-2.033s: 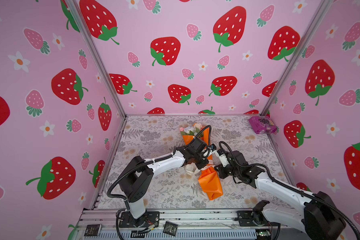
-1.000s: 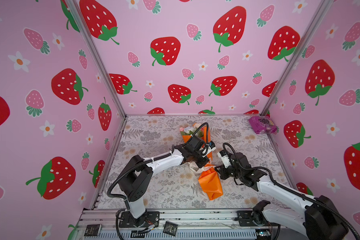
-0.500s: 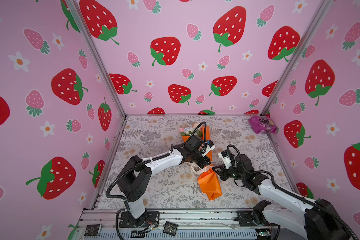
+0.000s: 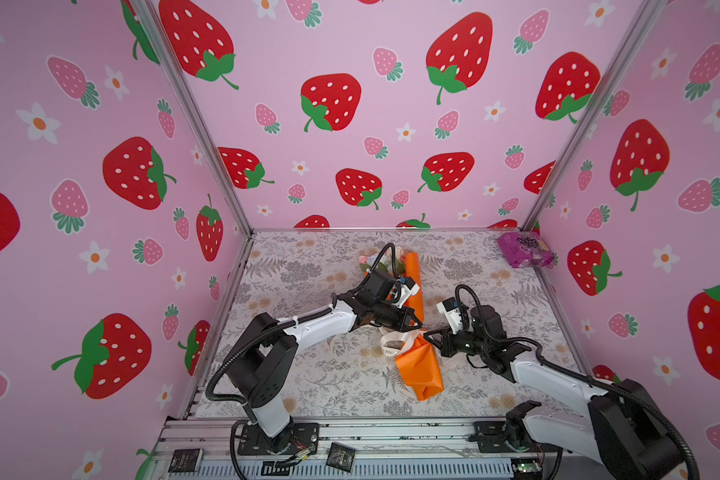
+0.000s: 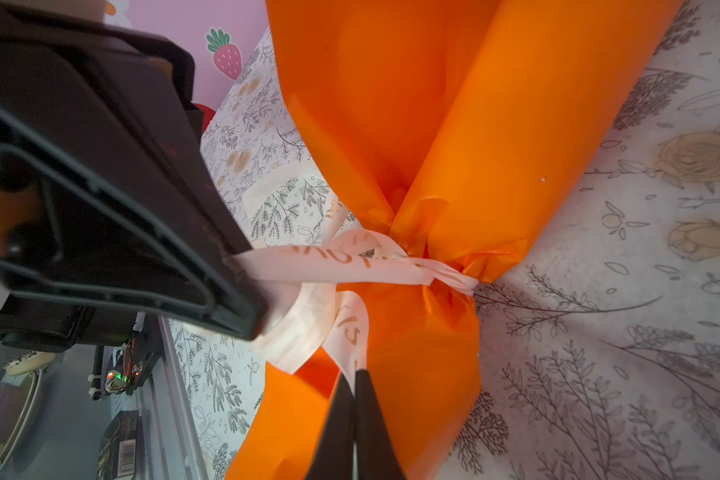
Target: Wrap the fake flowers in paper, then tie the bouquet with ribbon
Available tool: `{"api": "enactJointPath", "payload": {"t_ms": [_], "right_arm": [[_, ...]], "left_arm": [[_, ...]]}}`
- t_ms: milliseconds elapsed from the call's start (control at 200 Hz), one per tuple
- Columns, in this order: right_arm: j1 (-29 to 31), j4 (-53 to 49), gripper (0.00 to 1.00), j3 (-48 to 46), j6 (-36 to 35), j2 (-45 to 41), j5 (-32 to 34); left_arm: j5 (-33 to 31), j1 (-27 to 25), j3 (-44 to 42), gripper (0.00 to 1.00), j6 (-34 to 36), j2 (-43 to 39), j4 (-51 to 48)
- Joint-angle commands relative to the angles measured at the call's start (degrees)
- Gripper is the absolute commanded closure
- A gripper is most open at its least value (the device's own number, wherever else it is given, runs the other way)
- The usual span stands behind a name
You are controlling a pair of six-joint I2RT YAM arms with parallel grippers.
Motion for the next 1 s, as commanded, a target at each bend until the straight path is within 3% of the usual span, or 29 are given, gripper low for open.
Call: {"api": "enactJointPath", "payload": {"t_ms": [0,80,145,210,425,530,740,995], "right_arm": [[-0.3,-2.0,0.94,2.3,-0.6,1.5,-2.1],[-0.4,-3.4,0.82,3.0,0.1,1.5,-0.5],[-0.5,-3.9,0.79,3.2,1.3,-0.1,0.8],[-0.7,-4.1,0.67,3.2,3.6,-2.2,1.7],[-0.9,-9.8,0.56,3.8,10.0,-8.8,5.2],[-1.1,-11.5,0.56,4.6,16.5,-11.4,7.1],[-1.1,-8.5,0.6,5.7,39.0,-7.2,4.7],[-1.2,-3.1,0.53,7.4,44.6,-0.5,-2.0]], "left_arm": [[4.7,-0.1,-0.2,1.0,-4.3,-0.8,4.5],[4.5,-0.1,0.2,1.0,-4.5,-0.8,3.9],[3.8,0.0,0.6,1.0,-2.8,-0.6,1.2],[2.3,0.1,0.7,1.0,-1.1,-0.3,-1.6],[2.5,0.1,-0.9,1.0,-2.4,-0.6,0.8],[3.5,0.1,-0.6,1.0,-2.3,-0.3,0.8],[4.3,0.1,-0.8,1.0,-2.6,-0.3,1.5],[4.6,0.2,-0.9,1.0,-2.0,0.0,1.4]]}}
